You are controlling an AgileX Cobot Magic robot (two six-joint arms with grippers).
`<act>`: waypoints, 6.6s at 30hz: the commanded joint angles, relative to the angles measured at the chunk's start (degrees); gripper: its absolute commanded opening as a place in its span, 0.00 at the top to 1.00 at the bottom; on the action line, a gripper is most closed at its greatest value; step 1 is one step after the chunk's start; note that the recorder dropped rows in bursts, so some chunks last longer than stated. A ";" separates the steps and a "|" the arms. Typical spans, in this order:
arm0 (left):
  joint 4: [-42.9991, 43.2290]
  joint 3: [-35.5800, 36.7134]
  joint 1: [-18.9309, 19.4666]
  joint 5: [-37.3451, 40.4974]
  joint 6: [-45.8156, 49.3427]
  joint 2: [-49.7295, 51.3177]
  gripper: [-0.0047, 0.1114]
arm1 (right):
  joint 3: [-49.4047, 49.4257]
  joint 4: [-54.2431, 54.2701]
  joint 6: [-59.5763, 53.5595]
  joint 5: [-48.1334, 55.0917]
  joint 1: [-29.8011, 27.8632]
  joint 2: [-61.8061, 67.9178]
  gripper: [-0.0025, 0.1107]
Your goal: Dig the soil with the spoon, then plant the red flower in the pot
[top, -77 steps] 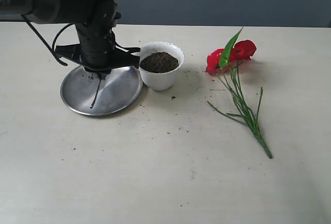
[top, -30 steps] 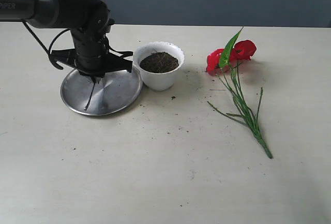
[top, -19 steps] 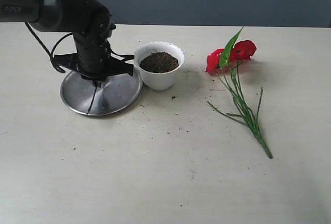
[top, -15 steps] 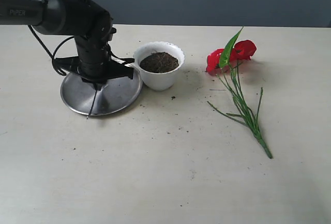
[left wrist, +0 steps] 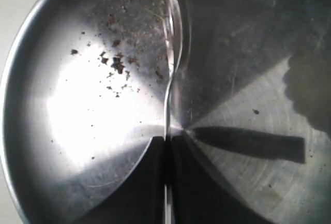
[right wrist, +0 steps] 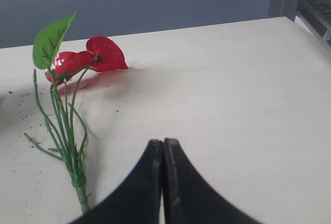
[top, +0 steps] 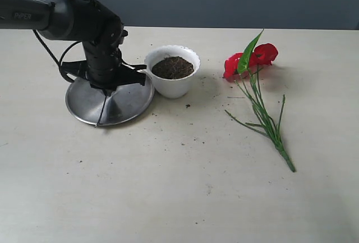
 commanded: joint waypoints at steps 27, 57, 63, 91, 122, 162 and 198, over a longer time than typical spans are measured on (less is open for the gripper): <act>-0.03 0.21 0.15 -2.41 -0.58 0.35 0.73 | 0.13 -0.06 -0.15 -0.86 -0.23 -0.20 0.98; 3.77 0.21 0.26 0.94 -0.58 -11.39 0.73 | 0.13 -0.06 -0.15 -0.71 -0.23 -0.20 0.98; 4.22 0.21 0.26 2.99 -0.58 -11.87 0.74 | 0.13 -0.06 -0.15 -0.84 -0.23 -0.20 0.98; 4.75 0.21 0.26 2.16 0.93 -25.81 0.96 | 0.13 -0.06 -0.15 -0.68 -0.23 -0.20 0.98; 8.53 0.21 0.26 -3.89 4.91 -49.56 0.96 | 0.13 0.15 -0.15 -0.72 -0.23 -0.20 0.98; 18.42 0.21 5.78 -6.30 5.05 -56.12 0.96 | 0.13 -0.04 -0.15 -0.66 -0.23 -0.20 0.98; 0.27 63.37 36.59 -46.19 5.03 -95.76 0.96 | 0.13 -0.01 -0.15 -0.70 -0.23 -0.20 0.98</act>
